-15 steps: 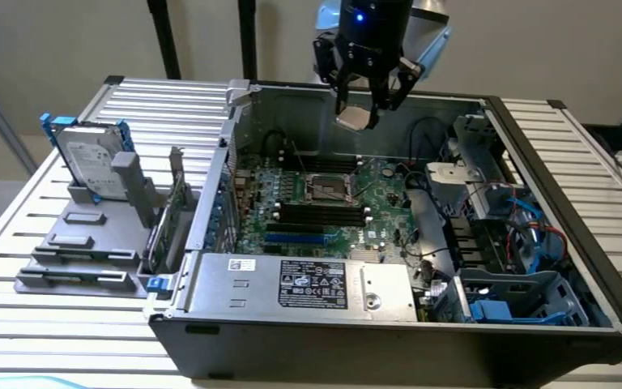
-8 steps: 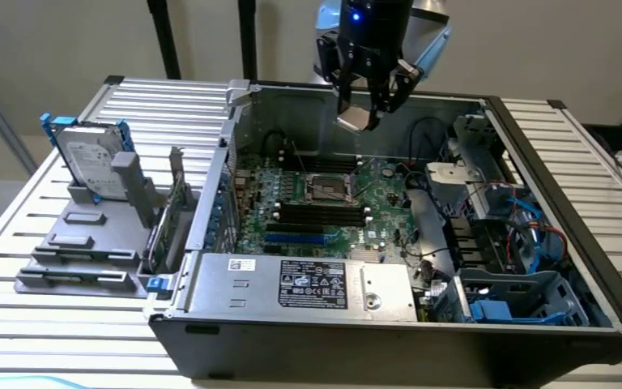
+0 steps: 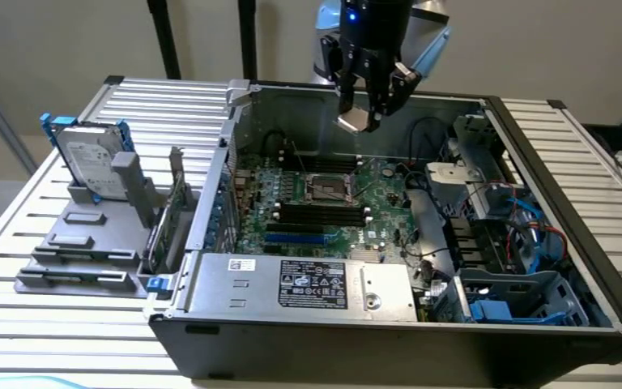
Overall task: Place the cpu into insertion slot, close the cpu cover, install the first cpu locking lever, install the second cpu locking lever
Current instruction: 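Place the cpu into insertion slot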
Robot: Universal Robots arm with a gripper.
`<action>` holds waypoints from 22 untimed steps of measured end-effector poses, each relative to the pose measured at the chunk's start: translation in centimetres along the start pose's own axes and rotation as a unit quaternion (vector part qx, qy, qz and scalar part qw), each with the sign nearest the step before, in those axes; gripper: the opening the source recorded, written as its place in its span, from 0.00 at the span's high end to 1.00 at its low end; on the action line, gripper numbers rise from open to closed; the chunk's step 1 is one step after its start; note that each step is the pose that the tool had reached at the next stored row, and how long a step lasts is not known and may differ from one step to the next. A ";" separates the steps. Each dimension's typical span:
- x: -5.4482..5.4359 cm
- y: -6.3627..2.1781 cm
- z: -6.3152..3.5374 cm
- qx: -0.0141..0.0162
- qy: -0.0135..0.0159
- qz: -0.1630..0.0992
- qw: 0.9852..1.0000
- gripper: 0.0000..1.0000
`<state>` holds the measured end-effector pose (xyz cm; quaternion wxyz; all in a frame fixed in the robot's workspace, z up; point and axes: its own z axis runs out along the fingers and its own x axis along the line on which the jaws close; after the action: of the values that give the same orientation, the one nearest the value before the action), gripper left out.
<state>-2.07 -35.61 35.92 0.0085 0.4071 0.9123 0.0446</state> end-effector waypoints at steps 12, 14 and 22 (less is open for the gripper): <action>0.1 -0.09 0.26 0.002 -0.003 0.069 0.998 0.46; 0.1 -0.12 0.30 0.002 -0.004 0.079 0.997 0.46; 0.2 -0.22 0.48 0.005 -0.004 0.116 0.993 0.46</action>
<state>-2.33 -35.58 35.42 0.0047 0.5099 0.8593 0.0390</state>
